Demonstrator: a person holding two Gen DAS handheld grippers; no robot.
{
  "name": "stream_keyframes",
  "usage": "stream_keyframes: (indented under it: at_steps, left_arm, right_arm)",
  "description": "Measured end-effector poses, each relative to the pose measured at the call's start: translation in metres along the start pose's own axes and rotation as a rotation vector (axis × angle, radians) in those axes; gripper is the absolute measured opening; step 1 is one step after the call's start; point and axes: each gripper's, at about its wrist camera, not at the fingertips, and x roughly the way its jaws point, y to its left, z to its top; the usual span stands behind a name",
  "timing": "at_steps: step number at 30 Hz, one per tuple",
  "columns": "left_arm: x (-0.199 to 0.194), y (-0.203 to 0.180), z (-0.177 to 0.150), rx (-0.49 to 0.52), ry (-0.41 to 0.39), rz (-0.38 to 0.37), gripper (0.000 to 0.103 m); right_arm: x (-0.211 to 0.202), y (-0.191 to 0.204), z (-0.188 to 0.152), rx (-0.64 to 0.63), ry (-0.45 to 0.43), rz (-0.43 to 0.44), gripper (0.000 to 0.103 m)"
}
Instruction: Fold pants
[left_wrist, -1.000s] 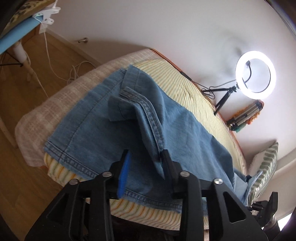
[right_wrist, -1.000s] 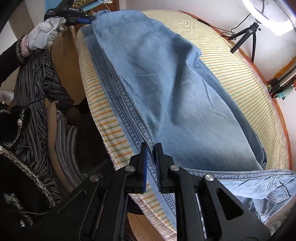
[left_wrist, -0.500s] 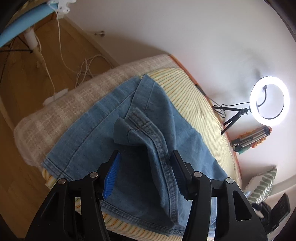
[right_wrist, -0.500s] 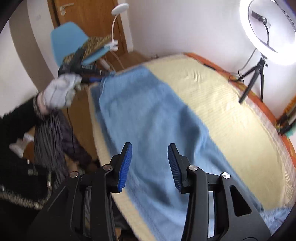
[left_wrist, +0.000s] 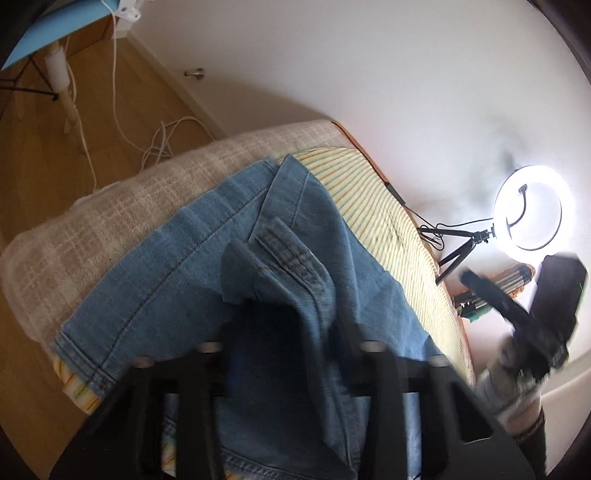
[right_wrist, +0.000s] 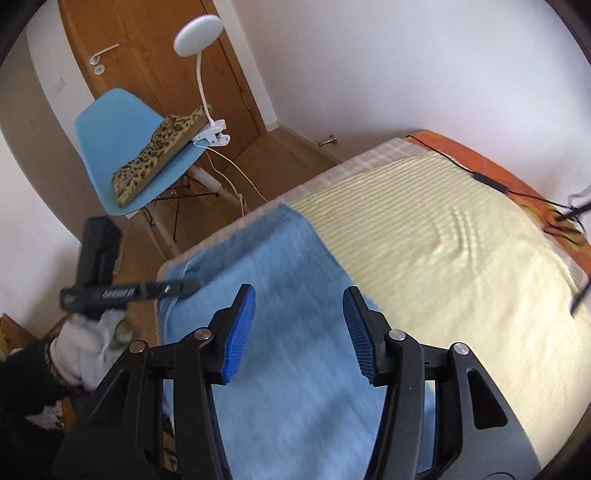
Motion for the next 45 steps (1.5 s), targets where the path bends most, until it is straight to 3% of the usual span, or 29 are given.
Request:
stream_keyframes:
  at_steps: [1,5,9,12,13,14,18,19,20,21,24,25,26,31,33,35,37,40,42,43,45]
  left_arm:
    - [-0.002,-0.001,0.000,0.005,-0.006,-0.003,0.009]
    - [-0.020,-0.001,-0.007,0.060,-0.066,0.035,0.010]
    - [-0.023,0.012,-0.011,0.026,-0.048,0.015,0.010]
    - [-0.020,0.024,-0.010,-0.021,-0.020,-0.010,0.023]
    - [-0.019,0.028,-0.009,-0.044,-0.013,-0.016,0.035]
    - [-0.019,0.031,-0.009,-0.063,-0.009,-0.024,0.039]
    - [-0.020,0.038,-0.003,-0.112,-0.017,-0.030,0.041]
    - [-0.020,0.039,0.000,-0.118,-0.017,-0.028,0.041]
    - [-0.018,0.039,0.001,-0.119,-0.017,-0.027,0.041]
    - [-0.018,0.041,0.002,-0.118,-0.027,-0.033,0.041]
    - [-0.018,0.041,0.001,-0.096,-0.047,-0.020,0.035]
    - [-0.020,0.042,-0.001,-0.084,-0.058,-0.013,0.024]
    - [-0.023,0.042,-0.003,-0.075,-0.064,-0.007,0.018]
    - [-0.038,0.053,-0.014,-0.112,-0.128,0.022,0.015]
    - [-0.037,0.062,-0.012,-0.149,-0.115,0.009,0.015]
    - [-0.037,0.067,-0.010,-0.192,-0.096,0.006,0.028]
    - [-0.035,0.071,-0.008,-0.217,-0.088,-0.013,0.032]
    - [-0.032,0.064,-0.002,-0.170,-0.107,0.021,0.032]
    - [-0.029,0.060,-0.001,-0.129,-0.119,0.040,0.026]
    - [-0.028,0.057,0.000,-0.094,-0.123,0.050,0.010]
    - [-0.031,0.056,-0.001,-0.072,-0.126,0.050,0.007]
  right_arm:
    - [0.015,0.001,0.010,-0.005,0.015,0.008,0.052]
    - [0.073,0.000,0.044,-0.006,0.068,0.034,0.052]
    - [0.129,0.002,0.068,-0.033,0.121,0.035,0.052]
    - [0.163,0.002,0.076,-0.030,0.166,0.036,0.052]
    - [0.173,0.004,0.079,-0.029,0.179,0.042,0.052]
    - [0.180,0.002,0.079,-0.031,0.189,0.046,0.052]
    - [0.204,0.005,0.084,-0.033,0.218,0.084,0.051]
    - [0.210,0.006,0.085,-0.032,0.223,0.096,0.047]
    - [0.214,0.008,0.085,-0.035,0.230,0.104,0.033]
    - [0.217,0.011,0.085,-0.041,0.233,0.099,0.023]
    - [0.208,0.025,0.083,-0.115,0.218,0.081,0.010]
    - [0.204,0.030,0.083,-0.133,0.207,0.079,0.009]
    - [0.198,0.033,0.085,-0.147,0.192,0.083,0.008]
    - [0.175,0.035,0.093,-0.134,0.101,0.101,0.007]
    - [0.181,0.035,0.093,-0.127,0.109,0.073,0.007]
    - [0.187,0.036,0.090,-0.123,0.107,0.049,0.007]
    - [0.190,0.037,0.089,-0.113,0.108,0.047,0.007]
    - [0.186,0.039,0.089,-0.116,0.098,0.050,0.007]
    - [0.180,0.039,0.091,-0.120,0.092,0.051,0.007]
    - [0.178,0.039,0.091,-0.122,0.089,0.051,0.007]
    - [0.175,0.042,0.093,-0.132,0.082,0.049,0.007]
